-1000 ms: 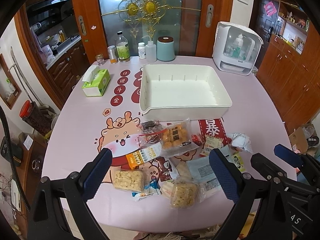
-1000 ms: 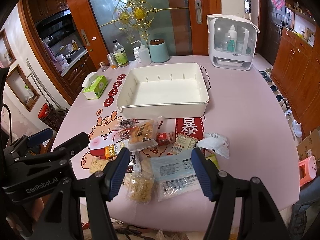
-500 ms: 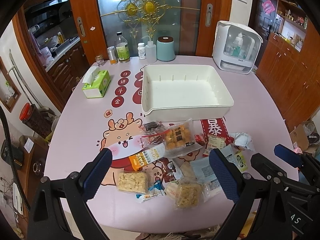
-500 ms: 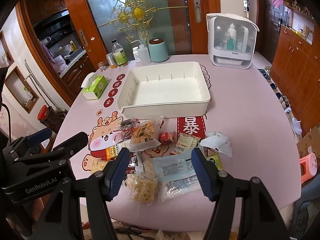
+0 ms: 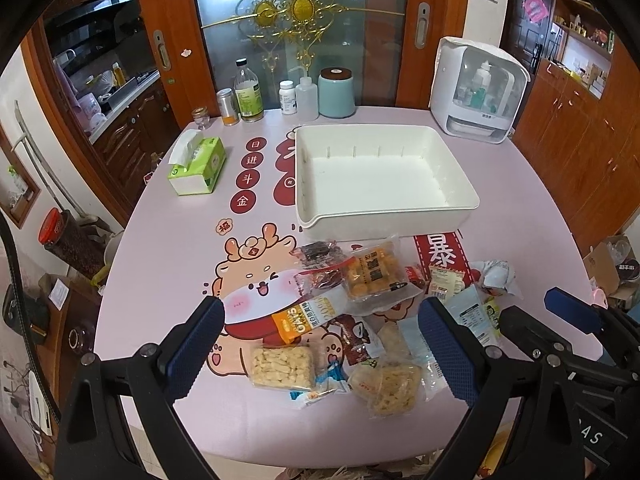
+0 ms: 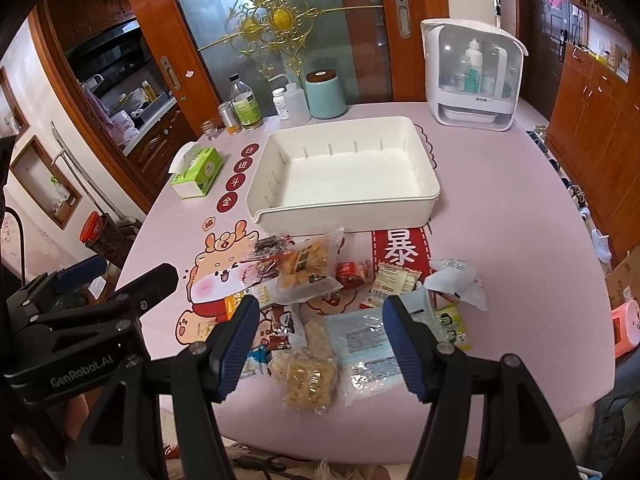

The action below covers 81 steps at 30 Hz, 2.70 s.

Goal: Organize snacks

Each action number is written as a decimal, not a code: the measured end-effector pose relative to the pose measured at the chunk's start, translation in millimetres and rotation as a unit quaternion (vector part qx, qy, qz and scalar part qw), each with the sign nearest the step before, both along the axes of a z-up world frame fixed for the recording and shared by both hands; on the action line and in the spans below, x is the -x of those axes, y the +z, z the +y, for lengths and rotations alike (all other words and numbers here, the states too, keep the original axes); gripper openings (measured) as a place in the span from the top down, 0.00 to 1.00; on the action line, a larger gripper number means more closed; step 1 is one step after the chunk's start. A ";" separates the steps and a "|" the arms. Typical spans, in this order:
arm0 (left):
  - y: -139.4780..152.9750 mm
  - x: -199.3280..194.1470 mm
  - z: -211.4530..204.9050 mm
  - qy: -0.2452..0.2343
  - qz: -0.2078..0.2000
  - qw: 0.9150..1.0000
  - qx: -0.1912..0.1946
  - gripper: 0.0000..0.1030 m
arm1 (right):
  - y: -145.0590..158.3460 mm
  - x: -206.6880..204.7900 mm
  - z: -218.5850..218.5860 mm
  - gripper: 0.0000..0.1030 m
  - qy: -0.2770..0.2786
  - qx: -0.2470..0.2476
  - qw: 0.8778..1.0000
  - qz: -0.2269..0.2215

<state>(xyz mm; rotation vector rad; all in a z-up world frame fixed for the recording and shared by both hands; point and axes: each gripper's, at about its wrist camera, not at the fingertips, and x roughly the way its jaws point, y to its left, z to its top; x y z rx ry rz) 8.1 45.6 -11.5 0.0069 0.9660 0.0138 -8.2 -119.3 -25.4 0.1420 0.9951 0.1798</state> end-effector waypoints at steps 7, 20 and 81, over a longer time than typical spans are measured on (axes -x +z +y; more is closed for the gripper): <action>-6.8 -10.8 15.7 -0.031 0.009 0.999 0.000 0.06 | -11.4 -7.2 12.9 0.37 -0.001 -0.002 1.000 0.009; -78.7 -31.5 63.7 -0.137 0.053 0.989 -0.030 0.06 | -87.0 -9.7 35.7 0.37 -0.002 0.039 0.996 0.078; 27.3 -124.9 -12.6 -0.178 -0.084 0.980 0.020 0.42 | 12.5 -127.8 -11.4 0.45 0.012 0.062 0.996 -0.067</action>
